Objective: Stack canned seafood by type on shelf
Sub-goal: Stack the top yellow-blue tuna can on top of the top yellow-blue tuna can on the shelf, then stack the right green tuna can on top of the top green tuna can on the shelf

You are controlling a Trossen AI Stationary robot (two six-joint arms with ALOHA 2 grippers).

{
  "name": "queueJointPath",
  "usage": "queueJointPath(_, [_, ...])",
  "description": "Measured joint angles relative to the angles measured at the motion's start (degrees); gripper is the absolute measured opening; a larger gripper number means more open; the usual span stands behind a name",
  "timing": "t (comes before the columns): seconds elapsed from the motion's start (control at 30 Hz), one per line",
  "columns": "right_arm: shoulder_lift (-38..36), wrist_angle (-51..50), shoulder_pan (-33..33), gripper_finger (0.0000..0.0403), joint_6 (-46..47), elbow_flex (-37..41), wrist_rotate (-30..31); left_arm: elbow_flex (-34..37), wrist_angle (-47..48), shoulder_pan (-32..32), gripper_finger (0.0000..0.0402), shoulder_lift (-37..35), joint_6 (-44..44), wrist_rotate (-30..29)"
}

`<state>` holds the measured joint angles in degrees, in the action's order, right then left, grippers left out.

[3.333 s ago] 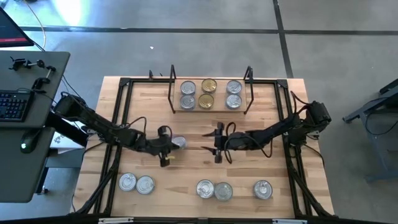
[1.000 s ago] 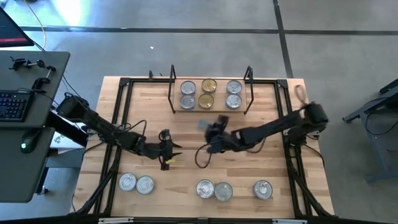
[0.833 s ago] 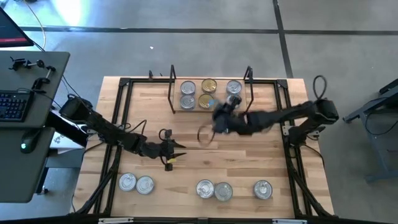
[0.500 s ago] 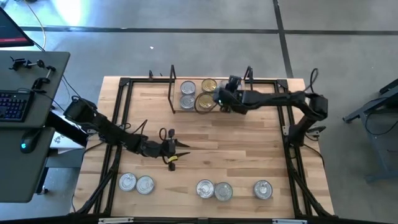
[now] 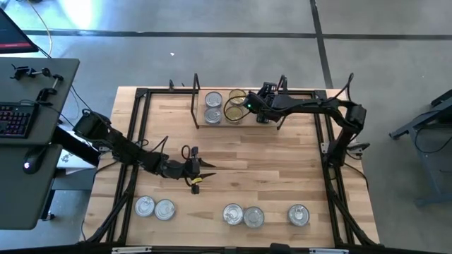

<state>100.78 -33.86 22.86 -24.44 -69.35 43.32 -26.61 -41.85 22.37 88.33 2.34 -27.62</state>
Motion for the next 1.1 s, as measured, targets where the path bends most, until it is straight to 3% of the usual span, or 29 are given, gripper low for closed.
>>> queueJointPath(0.17, [1.01, 0.2, -0.06, 0.0125, 0.31, -0.06, 1.09, 0.0, 0.0, 0.0, 0.0115, 0.0, 0.01, 0.0])
queueJointPath(0.43, [1.23, -0.89, -0.84, 0.0216, 1.21, 0.0, -0.42, 0.0, 0.0, 0.0, 0.0115, 0.0, 0.01, 0.0])
queueJointPath(0.73, [1.18, -3.49, -0.88, 0.0225, 0.27, 0.0, 0.08, 0.0, 0.0, 0.0, 0.0115, 0.0, 0.03, 0.0])
queueJointPath(0.97, [-2.6, -2.18, -3.23, 0.0226, 4.74, 0.0, 0.01, 0.0, -0.04, 0.0, 0.0115, 0.0, 0.03, 0.0])
queueJointPath(1.1, [-6.56, 0.59, -7.34, 0.0226, 7.49, -0.02, -6.13, 0.0, -0.17, 0.0, 0.0115, 0.0, 0.03, 0.0])
